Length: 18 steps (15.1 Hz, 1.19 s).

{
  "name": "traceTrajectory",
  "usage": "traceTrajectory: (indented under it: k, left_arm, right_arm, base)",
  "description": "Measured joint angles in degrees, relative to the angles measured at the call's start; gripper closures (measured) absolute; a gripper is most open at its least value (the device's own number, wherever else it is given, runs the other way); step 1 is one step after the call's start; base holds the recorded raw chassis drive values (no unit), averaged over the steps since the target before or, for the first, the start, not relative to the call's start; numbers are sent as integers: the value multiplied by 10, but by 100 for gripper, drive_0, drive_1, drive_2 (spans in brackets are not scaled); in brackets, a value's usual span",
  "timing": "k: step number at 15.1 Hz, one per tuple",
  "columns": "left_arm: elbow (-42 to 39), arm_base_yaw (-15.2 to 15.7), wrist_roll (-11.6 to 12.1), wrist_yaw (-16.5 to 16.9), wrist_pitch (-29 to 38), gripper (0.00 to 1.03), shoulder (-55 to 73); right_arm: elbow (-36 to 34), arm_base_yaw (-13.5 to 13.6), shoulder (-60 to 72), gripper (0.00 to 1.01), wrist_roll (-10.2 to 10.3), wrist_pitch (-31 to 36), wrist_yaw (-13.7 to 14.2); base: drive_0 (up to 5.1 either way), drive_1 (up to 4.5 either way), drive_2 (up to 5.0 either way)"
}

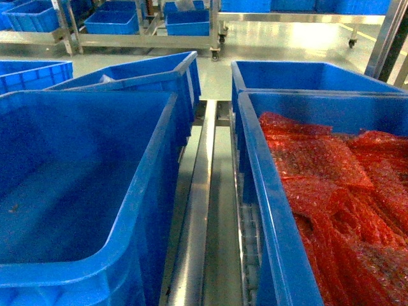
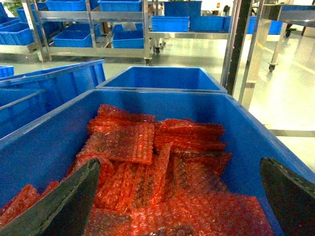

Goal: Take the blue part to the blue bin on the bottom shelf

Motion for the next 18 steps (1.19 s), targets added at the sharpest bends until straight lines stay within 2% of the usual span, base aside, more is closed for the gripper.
traceTrajectory:
  k: [3,4,5,6,7,8,11,12,13,14,18]
  left_arm:
    - [0,-1,0,0,1,5,-1]
    - [0,-1,0,0,0,5,-1]
    - [-27,26,6,96,97,15,-10]
    - [-71,53,6,190,157,27,-45]
    - [-105,69,6,248,175,39,-71]
    - [-134,82,6,283,177,54,-87]
    - [-187,111,6,313,174,92,-145]
    - [-201,120,6,323,169,101,-165]
    - [-219,143,6,360,156,101,-188]
    - [-230,177,7,379,148,101,-206]
    - [-258,176,7,383,110,101,-274]
  right_arm:
    - [0,0,0,3,0,0,0]
    - [0,0,0,3,0,0,0]
    - [0,0,0,3,0,0,0]
    - [0,0,0,3,0,-1,0]
    - [0,0,0,3,0,0,0]
    - [0,0,0,3,0,0,0]
    - [0,0,0,3,0,0,0]
    - [0,0,0,3,0,0,0]
    - [0,0,0,3,0,0,0]
    - [0,0,0,3,0,0,0]
    - [0,0,0,3,0,0,0]
  base:
    - [0,0,0]
    - [0,0,0]
    - [0,0,0]
    - [0,0,0]
    - [0,0,0]
    - [0,0,0]
    - [0,0,0]
    - [0,0,0]
    - [0,0,0]
    - [0,0,0]
    - [0,0,0]
